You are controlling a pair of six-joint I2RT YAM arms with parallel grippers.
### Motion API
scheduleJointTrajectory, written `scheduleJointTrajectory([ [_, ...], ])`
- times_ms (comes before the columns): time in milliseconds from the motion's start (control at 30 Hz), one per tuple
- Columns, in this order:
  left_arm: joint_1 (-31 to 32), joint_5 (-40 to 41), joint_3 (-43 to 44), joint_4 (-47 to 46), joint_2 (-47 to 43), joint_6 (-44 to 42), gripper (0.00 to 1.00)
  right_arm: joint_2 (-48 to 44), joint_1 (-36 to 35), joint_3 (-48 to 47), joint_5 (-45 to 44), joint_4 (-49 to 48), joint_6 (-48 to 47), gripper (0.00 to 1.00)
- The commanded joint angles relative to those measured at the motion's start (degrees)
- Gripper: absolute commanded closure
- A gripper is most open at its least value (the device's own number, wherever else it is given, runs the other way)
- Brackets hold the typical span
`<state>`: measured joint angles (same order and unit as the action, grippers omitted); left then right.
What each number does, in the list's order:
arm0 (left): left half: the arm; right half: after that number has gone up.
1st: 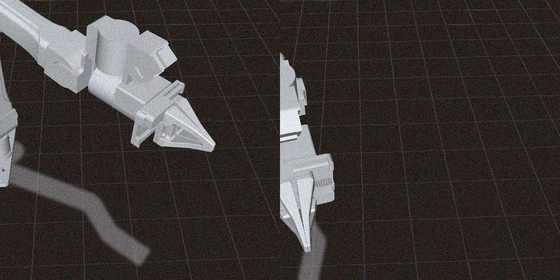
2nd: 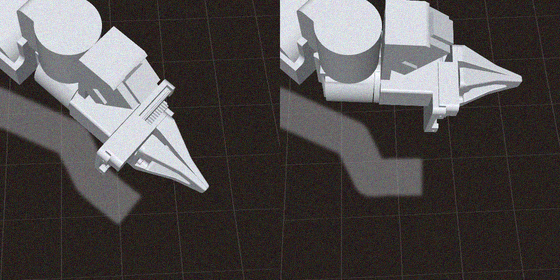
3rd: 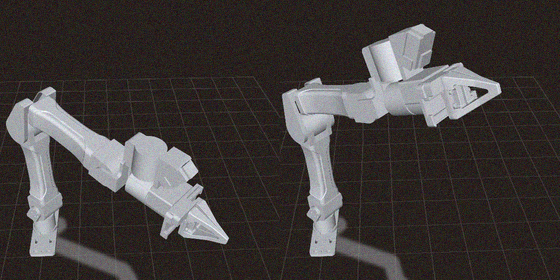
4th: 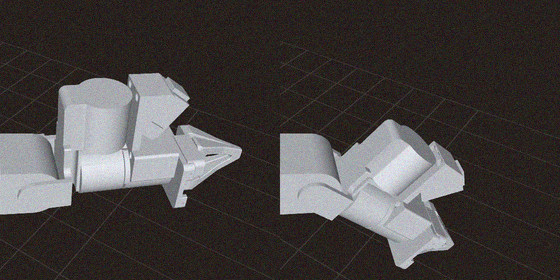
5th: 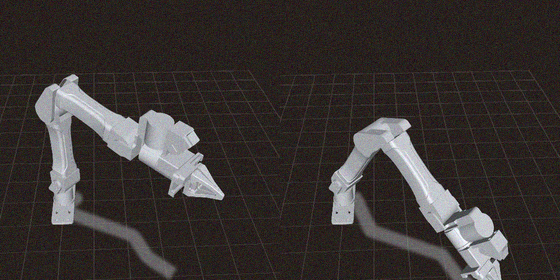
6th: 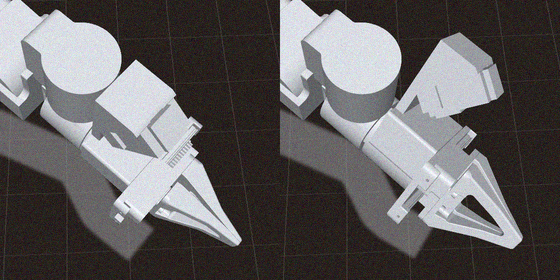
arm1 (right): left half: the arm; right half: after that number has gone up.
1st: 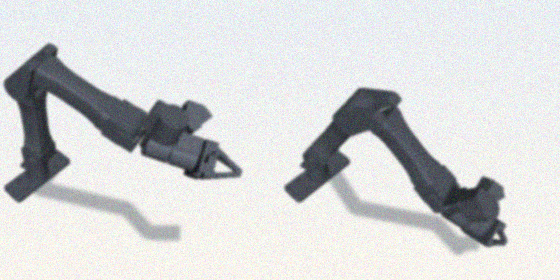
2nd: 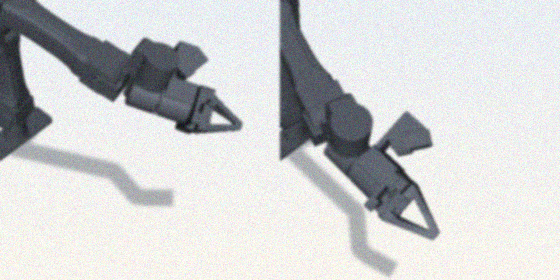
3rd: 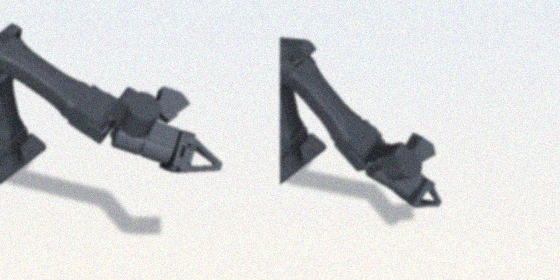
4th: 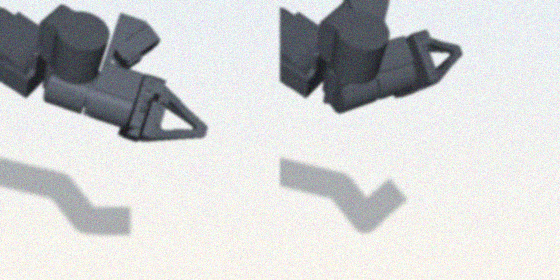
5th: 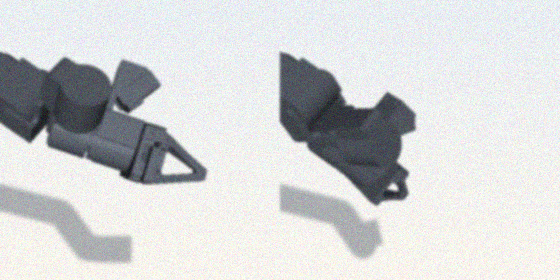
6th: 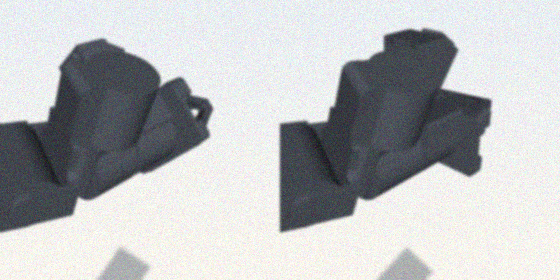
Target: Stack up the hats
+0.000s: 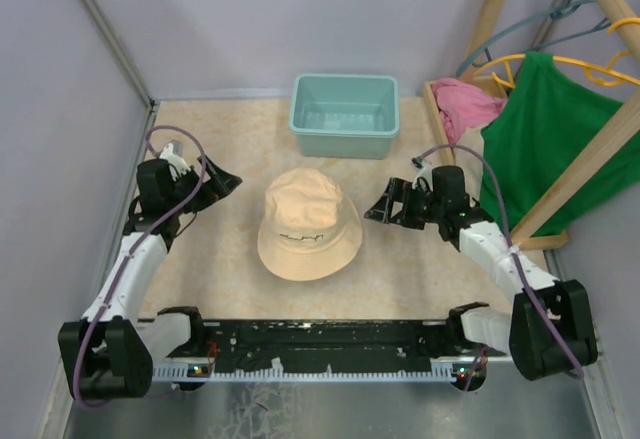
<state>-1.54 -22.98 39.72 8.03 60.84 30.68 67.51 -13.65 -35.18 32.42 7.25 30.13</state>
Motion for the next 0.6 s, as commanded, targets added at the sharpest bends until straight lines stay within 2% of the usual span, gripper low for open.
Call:
scheduleJointTrajectory([
  [0, -0.38, 7.57, -0.16, -2.74, -1.66, -5.56, 0.00, -5.03, 0.03, -6.20, -5.27, 7.78, -6.13, 0.01],
  [167, -0.38, 8.61, 1.10, -3.88, -1.46, -9.41, 0.00, -7.28, 0.07, -8.61, -10.04, 13.25, -7.91, 0.01],
  [233, -0.33, 12.15, 1.13, -3.39, -0.46, -10.73, 0.00, -8.03, 0.05, -8.34, -10.28, 14.07, -8.36, 0.01],
  [333, -0.32, 16.44, -2.53, -7.84, 0.64, -19.89, 0.00, -9.50, 0.11, -6.88, -9.57, 13.44, -8.08, 0.01],
  [400, -0.36, 15.32, -7.16, -13.57, 0.84, -31.55, 0.00, -10.49, 0.14, -5.92, -8.61, 12.77, -7.71, 0.01],
  [467, -0.34, 17.14, -11.97, -20.99, 0.66, -31.45, 0.00, -11.09, 0.11, -4.97, -8.05, 12.44, -7.48, 0.01],
  [567, -0.48, 14.90, -22.16, -41.44, -1.00, -30.96, 0.00, -11.06, 0.12, -4.38, -7.73, 12.45, -7.60, 0.01],
])
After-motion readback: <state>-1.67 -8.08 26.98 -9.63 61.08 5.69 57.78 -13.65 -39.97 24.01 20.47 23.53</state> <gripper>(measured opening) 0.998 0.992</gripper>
